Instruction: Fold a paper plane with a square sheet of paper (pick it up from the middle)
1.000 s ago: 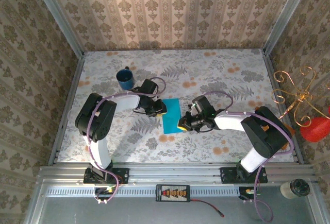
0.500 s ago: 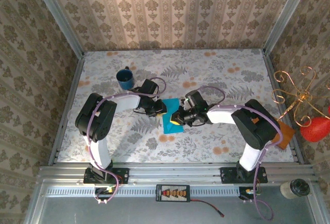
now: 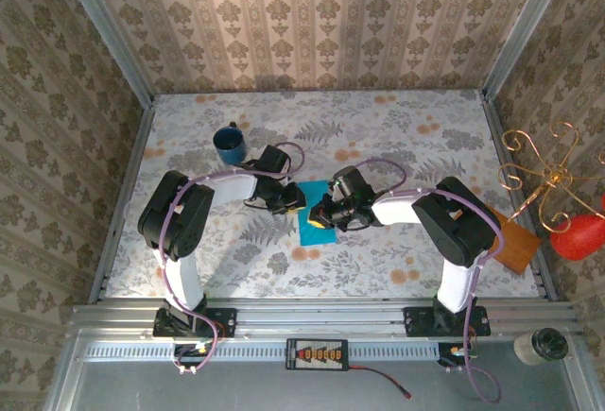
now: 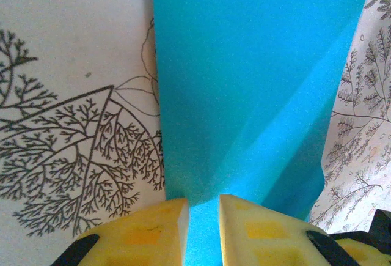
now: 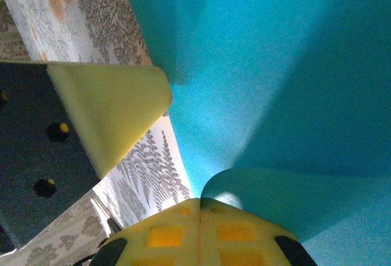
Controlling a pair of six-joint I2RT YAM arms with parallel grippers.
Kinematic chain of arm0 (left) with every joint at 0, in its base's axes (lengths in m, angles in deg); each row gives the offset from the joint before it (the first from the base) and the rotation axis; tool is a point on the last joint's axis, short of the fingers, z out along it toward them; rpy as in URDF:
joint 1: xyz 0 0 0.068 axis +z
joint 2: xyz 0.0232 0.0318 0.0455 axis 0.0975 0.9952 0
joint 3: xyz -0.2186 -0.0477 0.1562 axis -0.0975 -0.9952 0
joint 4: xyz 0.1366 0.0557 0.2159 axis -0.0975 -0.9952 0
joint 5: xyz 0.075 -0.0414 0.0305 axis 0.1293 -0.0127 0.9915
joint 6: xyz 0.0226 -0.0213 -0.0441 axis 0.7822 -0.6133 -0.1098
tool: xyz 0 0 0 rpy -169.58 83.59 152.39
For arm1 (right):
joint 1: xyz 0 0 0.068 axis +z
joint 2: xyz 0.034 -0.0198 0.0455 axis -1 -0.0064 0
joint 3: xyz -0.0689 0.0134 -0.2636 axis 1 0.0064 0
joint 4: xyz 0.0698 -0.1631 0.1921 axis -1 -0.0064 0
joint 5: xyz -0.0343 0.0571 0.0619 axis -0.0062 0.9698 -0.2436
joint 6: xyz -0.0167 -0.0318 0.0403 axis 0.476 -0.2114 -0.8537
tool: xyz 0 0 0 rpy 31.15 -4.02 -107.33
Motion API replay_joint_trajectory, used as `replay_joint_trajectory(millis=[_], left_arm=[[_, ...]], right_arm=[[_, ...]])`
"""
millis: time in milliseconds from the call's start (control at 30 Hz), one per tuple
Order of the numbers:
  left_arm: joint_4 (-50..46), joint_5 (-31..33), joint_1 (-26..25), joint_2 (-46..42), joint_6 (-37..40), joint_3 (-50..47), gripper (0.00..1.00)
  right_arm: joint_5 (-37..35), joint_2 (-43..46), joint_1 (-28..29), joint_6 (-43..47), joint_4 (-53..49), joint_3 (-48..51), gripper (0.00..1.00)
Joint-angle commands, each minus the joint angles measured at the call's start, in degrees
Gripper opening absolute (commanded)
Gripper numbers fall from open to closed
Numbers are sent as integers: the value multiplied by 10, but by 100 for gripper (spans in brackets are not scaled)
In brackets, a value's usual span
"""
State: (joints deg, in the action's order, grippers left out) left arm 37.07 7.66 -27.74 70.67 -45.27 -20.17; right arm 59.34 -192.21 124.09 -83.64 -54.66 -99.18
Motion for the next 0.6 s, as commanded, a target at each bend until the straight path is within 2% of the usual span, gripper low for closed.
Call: replay_joint_trajectory(millis=[0,567], left_arm=[[-17,17,-4,18,-10,-18,21],[-13,12,-4,23,-8,-21,21]], right_arm=[[-35,-10,3,-20,10,-1,3],[-18,-24,7,-10,14,-10,3]])
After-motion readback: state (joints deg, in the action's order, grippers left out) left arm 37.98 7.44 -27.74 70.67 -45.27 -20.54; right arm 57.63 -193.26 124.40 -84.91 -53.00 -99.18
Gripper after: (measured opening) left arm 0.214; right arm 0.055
